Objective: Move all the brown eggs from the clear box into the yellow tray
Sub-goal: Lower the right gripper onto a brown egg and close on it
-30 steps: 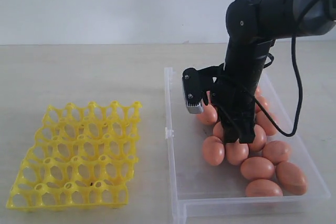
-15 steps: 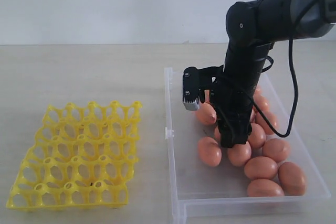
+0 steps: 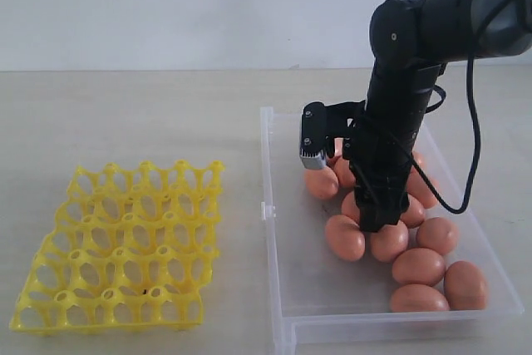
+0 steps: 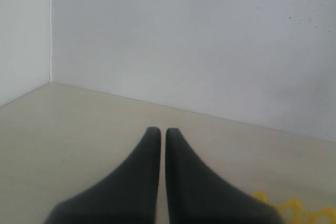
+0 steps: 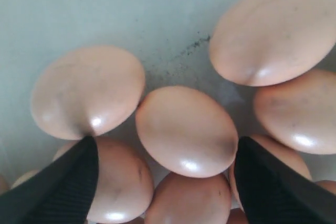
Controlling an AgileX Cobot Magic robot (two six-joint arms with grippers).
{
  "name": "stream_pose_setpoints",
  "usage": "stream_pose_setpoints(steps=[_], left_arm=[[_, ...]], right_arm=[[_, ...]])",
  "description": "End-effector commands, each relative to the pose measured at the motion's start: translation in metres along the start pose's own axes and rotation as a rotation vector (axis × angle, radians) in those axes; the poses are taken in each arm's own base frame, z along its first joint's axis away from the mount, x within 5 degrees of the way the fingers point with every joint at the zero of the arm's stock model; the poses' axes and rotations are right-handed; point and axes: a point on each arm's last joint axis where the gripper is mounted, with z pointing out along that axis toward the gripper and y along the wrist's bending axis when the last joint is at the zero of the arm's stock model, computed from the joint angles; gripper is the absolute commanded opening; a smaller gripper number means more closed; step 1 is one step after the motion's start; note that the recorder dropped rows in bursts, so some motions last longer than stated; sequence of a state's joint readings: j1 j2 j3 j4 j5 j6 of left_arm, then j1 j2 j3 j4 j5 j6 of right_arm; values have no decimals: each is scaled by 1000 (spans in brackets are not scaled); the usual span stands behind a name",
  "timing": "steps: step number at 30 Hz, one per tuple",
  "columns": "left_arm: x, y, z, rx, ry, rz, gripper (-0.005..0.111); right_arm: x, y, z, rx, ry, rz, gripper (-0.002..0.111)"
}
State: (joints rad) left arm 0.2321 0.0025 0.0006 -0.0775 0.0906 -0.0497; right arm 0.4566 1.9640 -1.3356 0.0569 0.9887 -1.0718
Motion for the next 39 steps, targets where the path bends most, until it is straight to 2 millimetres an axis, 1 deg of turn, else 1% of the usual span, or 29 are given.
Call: stream_pose_setpoints(steps=[1, 10, 16, 20, 23, 25, 27, 34, 36, 37, 39], left_arm=[[-2, 0, 0, 0, -18, -18, 4], [-2, 0, 0, 0, -18, -18, 4], [-2, 0, 0, 0, -18, -18, 4], [-2, 0, 0, 0, -18, -18, 4], [-2, 0, 0, 0, -18, -18, 4], [-2, 0, 0, 0, -18, -18, 4], [-2, 0, 0, 0, -16, -18, 4], [-2, 0, 0, 0, -16, -18, 4], [-2, 0, 0, 0, -18, -18, 4], [-2, 0, 0, 0, -18, -18, 4], [-2, 0, 0, 0, -18, -18, 4]], right_arm=[[4, -1, 1, -5, 18, -41, 66], [3, -4, 1, 22, 7, -124, 66], [4, -6, 1, 40, 20, -215, 66], [4, -6, 2, 41, 20, -219, 66], [4, -6, 10, 17, 31, -219, 66], [4, -8, 24, -9, 41, -217, 66], [3, -10, 29, 4, 35, -217, 66], [2, -12, 31, 16, 30, -218, 66], [1, -11, 31, 16, 27, -207, 62], [1, -11, 31, 20, 25, -201, 58], [0, -11, 31, 17, 12, -180, 44]])
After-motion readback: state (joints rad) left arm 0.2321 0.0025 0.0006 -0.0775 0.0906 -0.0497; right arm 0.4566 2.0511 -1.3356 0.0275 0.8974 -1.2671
